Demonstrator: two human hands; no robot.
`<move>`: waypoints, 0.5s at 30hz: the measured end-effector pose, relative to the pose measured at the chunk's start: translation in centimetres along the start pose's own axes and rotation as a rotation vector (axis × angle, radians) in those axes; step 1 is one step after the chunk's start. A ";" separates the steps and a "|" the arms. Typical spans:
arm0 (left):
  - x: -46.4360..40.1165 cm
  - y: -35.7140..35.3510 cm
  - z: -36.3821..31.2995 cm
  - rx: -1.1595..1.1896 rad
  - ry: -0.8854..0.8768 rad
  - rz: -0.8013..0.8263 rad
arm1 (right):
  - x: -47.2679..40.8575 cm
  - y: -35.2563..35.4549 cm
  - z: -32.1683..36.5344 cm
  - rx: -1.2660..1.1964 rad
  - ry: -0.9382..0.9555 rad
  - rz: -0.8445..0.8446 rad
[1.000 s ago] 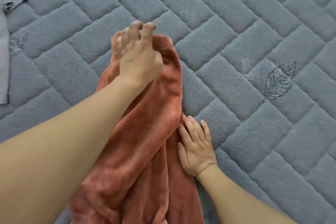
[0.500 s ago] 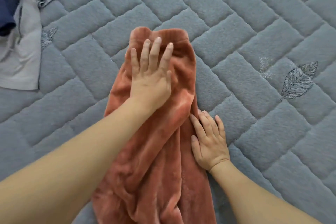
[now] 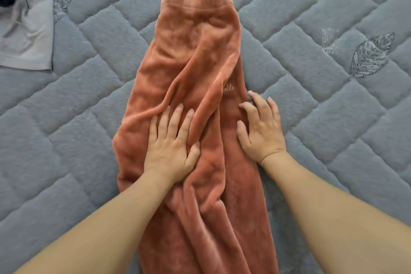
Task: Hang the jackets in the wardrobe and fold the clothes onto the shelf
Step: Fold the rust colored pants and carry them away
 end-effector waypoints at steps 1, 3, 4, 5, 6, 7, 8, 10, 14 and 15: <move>0.0 0.0 0.1 0.005 0.004 -0.007 | 0.2 0.5 0.2 -0.012 -0.012 -0.044; -0.1 0.0 0.1 0.015 0.011 -0.010 | 1.0 1.9 0.7 -0.067 -0.071 -0.159; -0.2 0.0 0.1 0.015 0.015 -0.004 | 1.8 2.5 1.1 -0.085 -0.102 -0.194; -0.1 0.1 0.1 0.011 0.020 0.009 | 2.9 2.9 1.9 -0.080 -0.126 -0.182; -0.1 0.3 0.1 0.012 0.026 0.024 | 4.1 2.9 2.9 -0.063 -0.161 -0.111; -0.2 0.6 0.1 0.020 0.034 0.038 | 5.2 2.7 3.8 -0.042 -0.209 -0.014; -0.3 0.9 0.1 0.041 0.045 0.055 | 6.1 2.5 4.4 -0.017 -0.272 0.084; -0.7 1.9 0.2 0.135 0.083 0.079 | 6.9 2.5 5.1 0.011 -0.366 0.218; -1.5 4.0 -0.4 0.361 0.174 0.066 | 7.4 3.6 6.6 -0.010 -0.326 0.441; -1.3 4.0 -0.9 0.372 0.170 0.091 | 7.7 3.9 7.0 0.011 -0.312 0.509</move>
Point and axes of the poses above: each hand's wrist, its own x-axis away from the middle knuckle, its own y-axis out of the back of the hand, z = x × y, the point moved 6 cm from there along -x, towards the middle knuckle, and after that the axes turned 14 degrees about -z, right-handed, at the moved point
